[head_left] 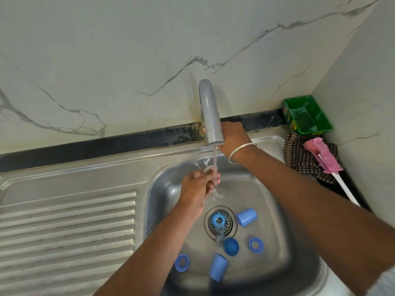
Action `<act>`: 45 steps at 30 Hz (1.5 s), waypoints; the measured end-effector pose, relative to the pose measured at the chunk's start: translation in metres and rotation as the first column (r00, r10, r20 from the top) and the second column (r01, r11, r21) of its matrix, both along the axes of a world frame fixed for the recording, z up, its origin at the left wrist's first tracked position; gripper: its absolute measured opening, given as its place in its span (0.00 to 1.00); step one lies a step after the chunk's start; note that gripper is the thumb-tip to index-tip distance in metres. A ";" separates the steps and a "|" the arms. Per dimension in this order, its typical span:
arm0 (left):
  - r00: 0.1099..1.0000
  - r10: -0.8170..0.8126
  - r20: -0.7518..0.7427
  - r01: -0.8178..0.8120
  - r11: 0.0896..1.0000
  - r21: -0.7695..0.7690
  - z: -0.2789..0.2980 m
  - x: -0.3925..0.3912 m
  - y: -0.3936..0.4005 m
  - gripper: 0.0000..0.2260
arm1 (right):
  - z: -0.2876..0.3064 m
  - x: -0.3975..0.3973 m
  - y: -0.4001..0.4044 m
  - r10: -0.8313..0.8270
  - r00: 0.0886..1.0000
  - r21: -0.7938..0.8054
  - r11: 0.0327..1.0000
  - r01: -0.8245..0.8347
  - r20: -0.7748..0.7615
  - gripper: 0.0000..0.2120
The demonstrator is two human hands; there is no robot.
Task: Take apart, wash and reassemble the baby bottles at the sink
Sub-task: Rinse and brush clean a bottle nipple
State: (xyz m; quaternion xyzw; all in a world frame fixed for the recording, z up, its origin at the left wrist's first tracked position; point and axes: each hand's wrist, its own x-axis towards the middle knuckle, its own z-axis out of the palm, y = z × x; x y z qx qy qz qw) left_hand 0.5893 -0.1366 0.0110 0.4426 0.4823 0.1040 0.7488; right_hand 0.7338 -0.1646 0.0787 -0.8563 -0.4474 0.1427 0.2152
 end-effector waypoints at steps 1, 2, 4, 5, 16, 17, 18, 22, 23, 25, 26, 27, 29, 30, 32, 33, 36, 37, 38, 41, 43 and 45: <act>0.998 0.060 -0.012 -0.061 0.988 -0.139 0.004 0.001 -0.001 0.04 | 0.000 0.000 0.000 0.000 1.000 0.001 1.000 0.000 -0.004 0.10; 0.992 0.124 -0.030 -0.127 0.955 -0.269 0.006 0.003 -0.003 0.05 | 0.001 0.000 0.000 0.000 1.000 0.003 1.000 0.000 -0.011 0.10; 0.979 0.198 -0.051 -0.200 0.870 -0.450 0.008 0.006 -0.008 0.09 | 0.001 -0.001 -0.001 -0.004 1.000 0.010 1.000 0.005 -0.013 0.10; 0.980 0.192 -0.041 -0.186 0.840 -0.510 0.011 0.008 -0.012 0.10 | 0.001 -0.002 -0.002 -0.009 1.000 0.012 1.000 0.009 -0.014 0.10; 0.998 0.043 0.047 -0.055 0.949 0.311 -0.014 -0.003 -0.009 0.12 | -0.007 0.002 0.001 -0.022 0.999 0.004 1.000 0.022 -0.026 0.13; 0.999 -0.016 0.037 0.000 0.918 0.396 -0.018 -0.007 -0.010 0.12 | -0.007 0.002 0.000 -0.019 1.000 0.004 1.000 0.019 -0.022 0.11; 0.997 -0.078 0.024 0.058 0.882 0.467 -0.020 -0.011 -0.013 0.13 | -0.006 0.001 0.000 -0.016 1.000 0.003 1.000 0.016 -0.020 0.11; 0.993 -0.102 0.061 0.049 0.824 0.565 -0.026 -0.015 -0.017 0.14 | -0.008 0.001 0.000 -0.012 0.999 0.017 1.000 0.013 -0.034 0.09; 0.991 -0.116 0.061 0.061 0.820 0.569 -0.024 -0.014 -0.018 0.14 | -0.012 0.002 0.001 -0.021 0.998 0.027 0.999 0.022 -0.052 0.09; 0.994 -0.076 0.079 0.020 0.833 0.553 -0.021 -0.012 -0.019 0.13 | -0.016 0.002 0.005 -0.056 0.993 0.052 0.997 0.062 -0.099 0.12; 0.994 -0.007 0.113 -0.052 0.859 0.509 -0.019 -0.010 -0.018 0.13 | -0.016 0.002 0.006 -0.070 0.993 0.046 0.996 0.075 -0.094 0.13; 0.990 0.054 0.132 -0.110 0.880 0.462 -0.017 -0.009 -0.017 0.13 | -0.016 0.000 0.007 -0.084 0.993 0.039 0.995 0.087 -0.077 0.14; 0.989 0.064 0.135 -0.119 0.886 0.448 -0.013 -0.009 -0.017 0.14 | -0.018 -0.001 0.008 -0.129 0.989 0.060 0.989 0.134 -0.077 0.14; 0.993 0.029 0.114 -0.079 0.881 0.465 -0.012 -0.009 -0.017 0.14 | -0.019 -0.001 0.009 -0.159 0.981 0.089 0.981 0.170 -0.113 0.14; 0.999 -0.019 0.030 0.002 0.874 0.487 -0.012 -0.014 -0.016 0.12 | -0.022 -0.004 0.010 -0.203 0.963 0.166 0.959 0.232 -0.175 0.13; 0.999 -0.028 -0.033 0.040 0.869 0.493 -0.011 -0.016 -0.016 0.11 | -0.026 -0.004 0.010 -0.213 0.958 0.199 0.947 0.251 -0.191 0.12; 0.985 -0.032 -0.169 0.104 0.893 0.439 -0.010 -0.022 -0.013 0.15 | -0.036 -0.007 0.009 -0.261 0.928 0.265 0.906 0.330 -0.265 0.11; 0.984 -0.032 -0.177 0.097 0.924 0.369 -0.008 -0.024 -0.014 0.16 | -0.039 -0.009 0.008 -0.274 0.903 0.301 0.876 0.376 -0.330 0.10; 0.983 -0.029 -0.181 0.080 0.956 0.283 -0.005 -0.026 -0.014 0.15 | -0.042 -0.011 0.007 -0.287 0.865 0.331 0.837 0.435 -0.411 0.09; 0.969 0.033 -0.246 -0.054 0.995 -0.079 0.007 -0.034 -0.014 0.10 | -0.045 -0.021 0.009 -0.328 0.779 0.348 0.755 0.556 -0.535 0.09; 0.962 0.077 -0.262 -0.150 0.951 -0.271 0.010 -0.042 -0.013 0.10 | -0.043 -0.024 0.010 -0.355 0.756 0.331 0.738 0.588 -0.550 0.10; 0.962 0.089 -0.258 -0.183 0.912 -0.368 0.011 -0.053 -0.014 0.13 | -0.037 -0.026 0.009 -0.355 0.657 0.264 0.711 0.652 -0.665 0.10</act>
